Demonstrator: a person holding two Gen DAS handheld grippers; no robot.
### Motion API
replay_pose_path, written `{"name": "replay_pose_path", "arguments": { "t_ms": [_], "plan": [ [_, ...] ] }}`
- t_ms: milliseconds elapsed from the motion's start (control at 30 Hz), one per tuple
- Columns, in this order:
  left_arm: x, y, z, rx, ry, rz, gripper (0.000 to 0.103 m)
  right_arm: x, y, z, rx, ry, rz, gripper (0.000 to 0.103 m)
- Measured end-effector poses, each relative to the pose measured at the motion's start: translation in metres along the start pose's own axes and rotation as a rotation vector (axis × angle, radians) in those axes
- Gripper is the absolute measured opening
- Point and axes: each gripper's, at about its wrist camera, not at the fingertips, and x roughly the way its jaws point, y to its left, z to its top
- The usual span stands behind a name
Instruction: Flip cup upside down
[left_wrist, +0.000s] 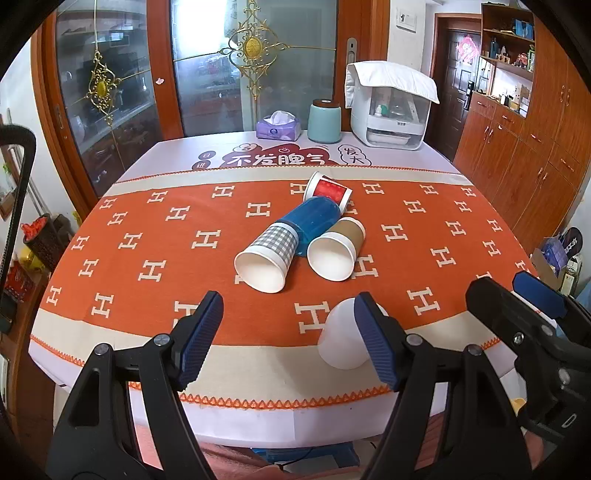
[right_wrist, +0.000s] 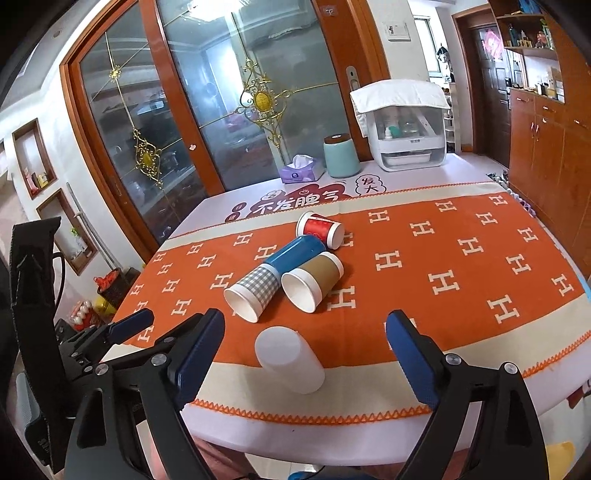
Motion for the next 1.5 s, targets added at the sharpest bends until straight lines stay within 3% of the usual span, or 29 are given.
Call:
{"name": "replay_pose_path", "arguments": {
  "t_ms": [1500],
  "plan": [
    [0.003,0.004,0.0,-0.025,0.004,-0.007,0.071,0.01,-0.007,-0.001,0.007,0.016,-0.018,0.091]
  ]
}}
